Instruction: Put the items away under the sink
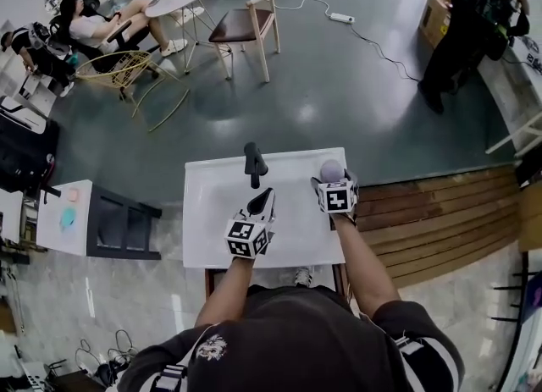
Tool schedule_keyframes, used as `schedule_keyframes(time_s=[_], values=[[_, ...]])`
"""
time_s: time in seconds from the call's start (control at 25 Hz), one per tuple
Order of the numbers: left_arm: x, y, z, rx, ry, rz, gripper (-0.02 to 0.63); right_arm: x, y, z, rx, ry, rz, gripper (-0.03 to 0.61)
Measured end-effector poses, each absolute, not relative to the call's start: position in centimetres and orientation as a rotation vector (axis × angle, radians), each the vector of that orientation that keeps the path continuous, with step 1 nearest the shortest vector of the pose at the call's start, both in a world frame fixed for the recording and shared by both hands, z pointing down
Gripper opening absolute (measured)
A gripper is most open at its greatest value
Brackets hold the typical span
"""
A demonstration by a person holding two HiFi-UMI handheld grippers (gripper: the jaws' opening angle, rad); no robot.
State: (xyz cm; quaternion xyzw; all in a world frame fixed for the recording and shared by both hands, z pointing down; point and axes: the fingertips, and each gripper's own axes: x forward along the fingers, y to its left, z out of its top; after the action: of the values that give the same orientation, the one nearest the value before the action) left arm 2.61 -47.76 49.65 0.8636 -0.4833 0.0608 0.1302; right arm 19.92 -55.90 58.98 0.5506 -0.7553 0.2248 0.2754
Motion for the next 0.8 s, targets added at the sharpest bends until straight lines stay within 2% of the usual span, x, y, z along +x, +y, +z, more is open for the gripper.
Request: schedule_keyframes(time_s=[0.12,0.4,0.8], values=[[2.2,-46.1,48.8,2.615,-1.413,0.266,0.008,19.1,-53.7,58.2,1.488,-2.037,0.602,0.459],[0.9,-40.4,47.1,2.724,-1.324,0.249,0.008,15.6,-45.2,56.2,1.5,-2.058,0.612,0.46],[-4.2,-27.1,47.2,2.808,-1.229,0.249,0.008,8.8,-31.3,55.1,1.517,-2.06,0.591,0.459]])
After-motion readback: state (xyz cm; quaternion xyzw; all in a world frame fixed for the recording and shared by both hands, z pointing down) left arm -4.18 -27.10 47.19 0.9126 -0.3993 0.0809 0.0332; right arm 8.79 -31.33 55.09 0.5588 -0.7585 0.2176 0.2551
